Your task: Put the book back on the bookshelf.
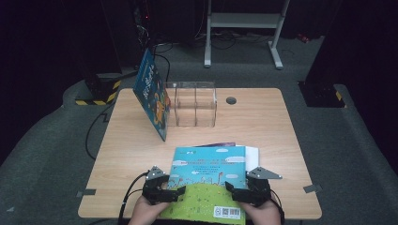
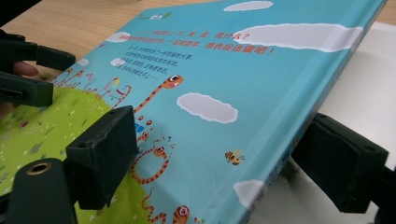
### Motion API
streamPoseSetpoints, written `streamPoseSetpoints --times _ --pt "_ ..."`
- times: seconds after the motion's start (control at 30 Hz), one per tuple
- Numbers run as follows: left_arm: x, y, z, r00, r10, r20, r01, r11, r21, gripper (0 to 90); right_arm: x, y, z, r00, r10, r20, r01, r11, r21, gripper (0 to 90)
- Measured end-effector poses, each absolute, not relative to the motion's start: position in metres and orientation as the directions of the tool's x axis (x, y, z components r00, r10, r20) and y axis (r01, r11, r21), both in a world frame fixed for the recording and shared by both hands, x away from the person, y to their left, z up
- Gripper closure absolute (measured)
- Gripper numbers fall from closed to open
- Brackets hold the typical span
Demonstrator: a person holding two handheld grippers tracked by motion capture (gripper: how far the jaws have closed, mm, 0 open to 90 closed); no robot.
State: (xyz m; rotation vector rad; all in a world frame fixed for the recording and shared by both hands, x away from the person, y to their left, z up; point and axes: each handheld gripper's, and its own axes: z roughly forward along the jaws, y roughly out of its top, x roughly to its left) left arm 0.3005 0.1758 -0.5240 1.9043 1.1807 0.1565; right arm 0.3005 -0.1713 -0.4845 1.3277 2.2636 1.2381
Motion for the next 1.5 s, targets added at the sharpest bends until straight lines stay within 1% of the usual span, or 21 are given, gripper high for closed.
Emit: streamPoseSetpoints --times 0.1,0.33,0.5,0.7,0.73,1.13,1.2,1.5 --pt "0.3 0.176 -0.524 0.544 0.778 -0.314 0.669 -0.177 0.722 10.0 0.302 -0.171 -0.485 -0.555 0.802 0.219 0.616 0.22 0.757 14.4" --pt "0.3 0.176 -0.525 0.544 0.778 -0.313 0.668 -0.176 0.724 10.0 0.305 -0.169 -0.485 -0.555 0.802 0.224 0.625 0.224 0.748 14.8" --pt "0.3 0.176 -0.525 0.543 0.779 -0.314 0.667 -0.173 0.725 9.9 0.306 -0.173 -0.483 -0.543 0.804 0.243 0.633 0.203 0.747 22.4" --pt "0.3 0.176 -0.525 0.545 0.778 -0.313 0.666 -0.175 0.725 9.9 0.306 -0.176 -0.481 -0.533 0.807 0.255 0.637 0.184 0.748 29.2" --pt "0.3 0.176 -0.525 0.546 0.777 -0.312 0.665 -0.177 0.725 9.9 0.306 -0.176 -0.48 -0.534 0.807 0.251 0.634 0.186 0.751 30.5" --pt "0.3 0.177 -0.525 0.551 0.774 -0.312 0.664 -0.18 0.726 9.5 0.303 -0.176 -0.477 -0.544 0.811 0.217 0.603 0.198 0.773 33.0" --pt "0.3 0.177 -0.525 0.55 0.775 -0.312 0.665 -0.18 0.725 9.4 0.302 -0.177 -0.477 -0.54 0.812 0.221 0.604 0.191 0.774 35.3" --pt "0.301 0.177 -0.525 0.546 0.773 -0.323 0.668 -0.169 0.725 7.8 0.297 -0.18 -0.474 -0.545 0.816 0.192 0.566 0.19 0.802 39.5"
